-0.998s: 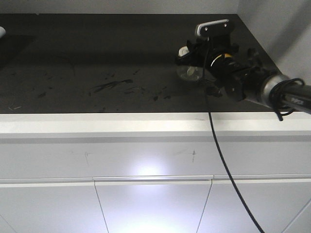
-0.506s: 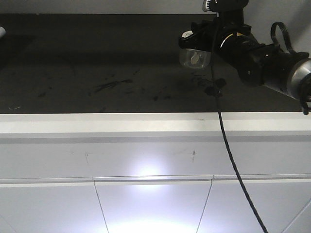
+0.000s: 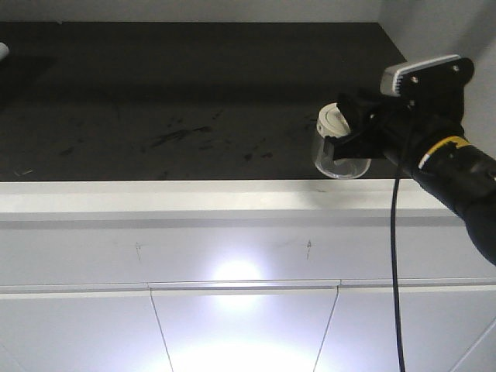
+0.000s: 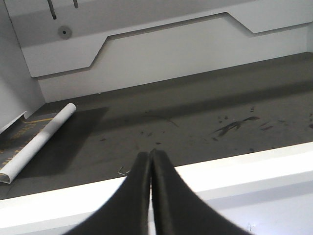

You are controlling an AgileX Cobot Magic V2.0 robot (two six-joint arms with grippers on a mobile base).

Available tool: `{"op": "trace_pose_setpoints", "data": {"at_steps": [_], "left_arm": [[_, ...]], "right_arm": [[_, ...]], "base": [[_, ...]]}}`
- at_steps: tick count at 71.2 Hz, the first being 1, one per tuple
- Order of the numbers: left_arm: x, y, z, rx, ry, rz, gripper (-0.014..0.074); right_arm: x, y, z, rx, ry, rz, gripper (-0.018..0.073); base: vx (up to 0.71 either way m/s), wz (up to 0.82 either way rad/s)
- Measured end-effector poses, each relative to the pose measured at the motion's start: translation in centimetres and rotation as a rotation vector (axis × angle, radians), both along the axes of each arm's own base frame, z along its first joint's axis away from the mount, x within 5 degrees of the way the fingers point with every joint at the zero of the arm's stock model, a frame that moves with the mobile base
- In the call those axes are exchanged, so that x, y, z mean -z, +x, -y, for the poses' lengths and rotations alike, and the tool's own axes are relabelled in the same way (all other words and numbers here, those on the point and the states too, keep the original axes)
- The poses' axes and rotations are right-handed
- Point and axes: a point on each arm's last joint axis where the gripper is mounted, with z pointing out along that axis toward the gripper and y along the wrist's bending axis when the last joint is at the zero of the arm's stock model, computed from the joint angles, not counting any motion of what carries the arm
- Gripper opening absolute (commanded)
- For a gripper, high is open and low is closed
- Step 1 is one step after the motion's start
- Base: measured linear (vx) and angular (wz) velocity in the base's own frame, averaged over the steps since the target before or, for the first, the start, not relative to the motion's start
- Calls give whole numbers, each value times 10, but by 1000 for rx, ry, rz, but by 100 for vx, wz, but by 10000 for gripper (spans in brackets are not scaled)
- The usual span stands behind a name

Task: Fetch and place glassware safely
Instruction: 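Lift the jar with the right gripper and pull it out of the hood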

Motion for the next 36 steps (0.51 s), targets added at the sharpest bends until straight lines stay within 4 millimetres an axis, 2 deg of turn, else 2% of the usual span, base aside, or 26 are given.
{"op": "trace_pose_setpoints", "data": {"at_steps": [15,23,36], "left_arm": [[0,0,0,0,0,0,-7],[0,0,0,0,0,0,-7],[0,0,0,0,0,-1,-7]], "right_arm": [[0,-55,3,-139,19,23,-5],[-3,-72,-1,-239,25,15,-3],[-7,-88,-11,-396,35,-5,-3]], "base": [[0,0],[0,0],[0,0]]}}
